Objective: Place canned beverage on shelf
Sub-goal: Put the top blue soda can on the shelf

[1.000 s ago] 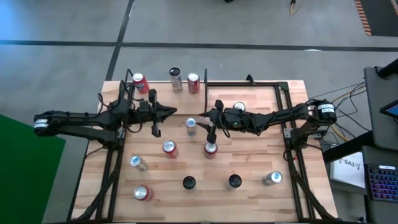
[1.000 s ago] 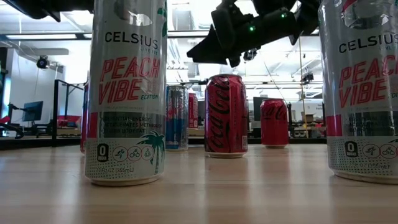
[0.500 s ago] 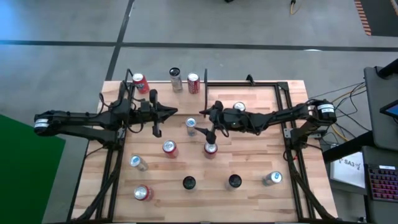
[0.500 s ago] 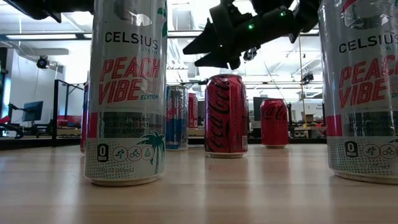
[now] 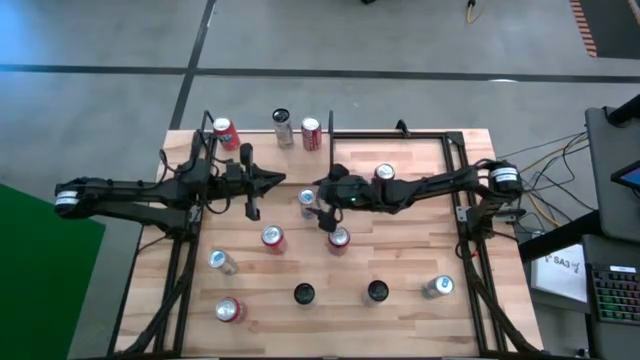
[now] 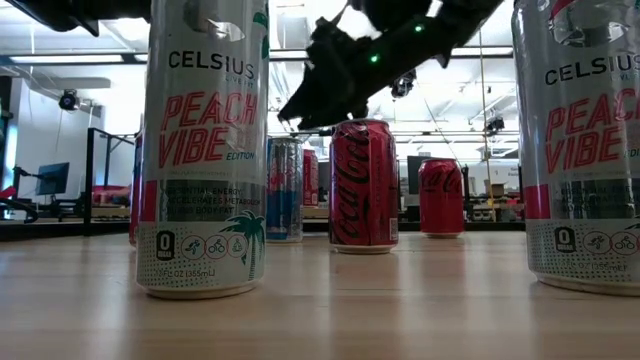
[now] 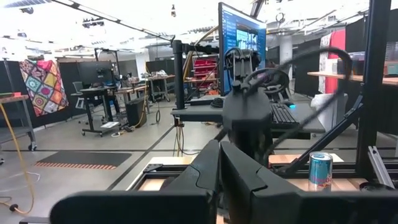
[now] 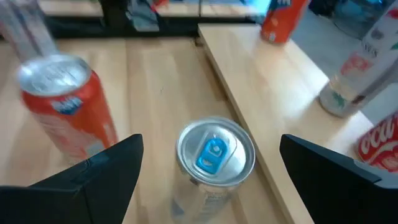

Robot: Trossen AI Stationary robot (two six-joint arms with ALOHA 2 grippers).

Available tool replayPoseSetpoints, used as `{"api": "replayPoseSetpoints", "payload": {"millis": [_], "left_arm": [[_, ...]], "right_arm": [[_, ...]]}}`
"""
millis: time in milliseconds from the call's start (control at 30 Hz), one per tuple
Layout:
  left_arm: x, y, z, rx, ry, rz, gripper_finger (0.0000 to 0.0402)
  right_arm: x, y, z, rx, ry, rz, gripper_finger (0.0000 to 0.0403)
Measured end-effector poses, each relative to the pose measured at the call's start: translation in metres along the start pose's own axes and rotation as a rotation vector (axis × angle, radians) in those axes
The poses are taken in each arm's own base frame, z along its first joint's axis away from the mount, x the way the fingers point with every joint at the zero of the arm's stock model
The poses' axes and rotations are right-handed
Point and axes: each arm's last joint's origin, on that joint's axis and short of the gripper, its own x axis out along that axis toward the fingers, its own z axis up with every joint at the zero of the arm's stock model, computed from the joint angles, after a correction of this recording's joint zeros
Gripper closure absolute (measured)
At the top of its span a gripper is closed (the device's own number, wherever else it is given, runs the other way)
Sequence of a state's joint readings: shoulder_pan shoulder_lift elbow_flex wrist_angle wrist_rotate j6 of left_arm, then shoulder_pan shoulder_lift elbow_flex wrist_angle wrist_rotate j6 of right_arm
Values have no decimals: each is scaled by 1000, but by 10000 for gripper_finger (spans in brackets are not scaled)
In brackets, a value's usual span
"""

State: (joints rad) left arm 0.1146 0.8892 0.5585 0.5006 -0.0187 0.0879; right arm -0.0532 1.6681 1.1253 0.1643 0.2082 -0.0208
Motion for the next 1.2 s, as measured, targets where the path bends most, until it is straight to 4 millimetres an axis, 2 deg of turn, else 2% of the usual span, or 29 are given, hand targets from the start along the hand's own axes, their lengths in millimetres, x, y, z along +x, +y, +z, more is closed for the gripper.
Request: {"api": "replayPoseSetpoints", "payload": {"millis": [267,400,600,867,967,1067,1200], "left_arm": [[0,0,0,0,-1,0,402],[0,0,0,0,-1,0,402],[0,0,0,0,-2,0,402],[0,0,1,5,-13,1,402],[0,0,1,5,-13,1,402],[0,0,0,6,-11,1,402],[1,0,0,6,-9,1,402]], "right_arm": [[15,2,7,-4,109,-29,35],[16,0,8,2,113,-25,35],[16,-1,5,24,117,13,35],[38,3,-10,26,145,11,35],[43,3,-8,29,136,10,37],[43,2,-6,30,132,9,53],[40,0,-3,41,126,3,104]]}}
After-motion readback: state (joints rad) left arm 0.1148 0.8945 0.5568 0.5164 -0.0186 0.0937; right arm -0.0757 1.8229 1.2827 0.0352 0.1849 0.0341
